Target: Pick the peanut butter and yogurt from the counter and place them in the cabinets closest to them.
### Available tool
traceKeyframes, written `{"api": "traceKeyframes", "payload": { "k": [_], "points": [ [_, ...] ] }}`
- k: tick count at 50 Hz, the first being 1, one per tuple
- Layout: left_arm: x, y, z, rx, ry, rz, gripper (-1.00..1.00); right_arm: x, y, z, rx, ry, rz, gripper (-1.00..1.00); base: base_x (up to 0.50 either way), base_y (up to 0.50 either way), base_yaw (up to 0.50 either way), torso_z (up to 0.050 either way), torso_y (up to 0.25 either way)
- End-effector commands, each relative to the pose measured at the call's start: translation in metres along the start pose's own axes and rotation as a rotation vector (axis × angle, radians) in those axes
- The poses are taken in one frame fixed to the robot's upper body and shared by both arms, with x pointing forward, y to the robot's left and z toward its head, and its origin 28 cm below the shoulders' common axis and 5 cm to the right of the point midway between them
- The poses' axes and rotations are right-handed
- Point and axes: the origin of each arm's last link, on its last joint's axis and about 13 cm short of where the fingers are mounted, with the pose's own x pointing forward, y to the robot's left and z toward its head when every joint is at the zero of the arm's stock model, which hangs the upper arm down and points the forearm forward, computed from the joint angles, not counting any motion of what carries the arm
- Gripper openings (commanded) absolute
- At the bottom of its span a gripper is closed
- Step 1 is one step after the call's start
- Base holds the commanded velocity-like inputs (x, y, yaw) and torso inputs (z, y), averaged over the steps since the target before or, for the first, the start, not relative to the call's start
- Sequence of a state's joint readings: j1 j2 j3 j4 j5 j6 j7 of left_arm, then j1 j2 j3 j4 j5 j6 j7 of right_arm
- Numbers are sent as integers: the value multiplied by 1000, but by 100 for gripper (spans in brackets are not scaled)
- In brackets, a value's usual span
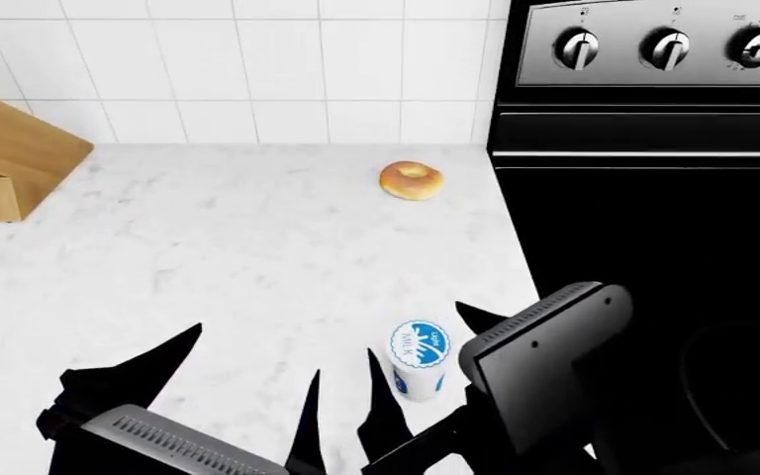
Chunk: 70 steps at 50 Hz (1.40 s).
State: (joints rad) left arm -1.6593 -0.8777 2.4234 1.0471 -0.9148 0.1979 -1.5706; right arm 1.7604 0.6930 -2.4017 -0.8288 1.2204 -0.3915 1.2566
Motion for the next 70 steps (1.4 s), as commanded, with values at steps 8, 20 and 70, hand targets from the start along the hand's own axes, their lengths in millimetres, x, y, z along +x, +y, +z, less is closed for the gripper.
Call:
{"api": "traceKeyframes", "payload": {
  "k": [8, 20, 70],
  "points": [
    [0, 1, 0, 3, -4, 2, 100, 12, -4, -15, 3, 56, -16, 100, 0, 0, 0, 0, 0],
    [0, 1, 0, 2, -5, 3, 100, 24, -11, -23, 14, 89, -43, 100, 0, 0, 0, 0, 0],
    [-2, 2, -2, -3, -5, 20, 100, 8, -5, 8, 22, -60, -35, -100, 0, 0, 0, 0, 0]
  ]
}}
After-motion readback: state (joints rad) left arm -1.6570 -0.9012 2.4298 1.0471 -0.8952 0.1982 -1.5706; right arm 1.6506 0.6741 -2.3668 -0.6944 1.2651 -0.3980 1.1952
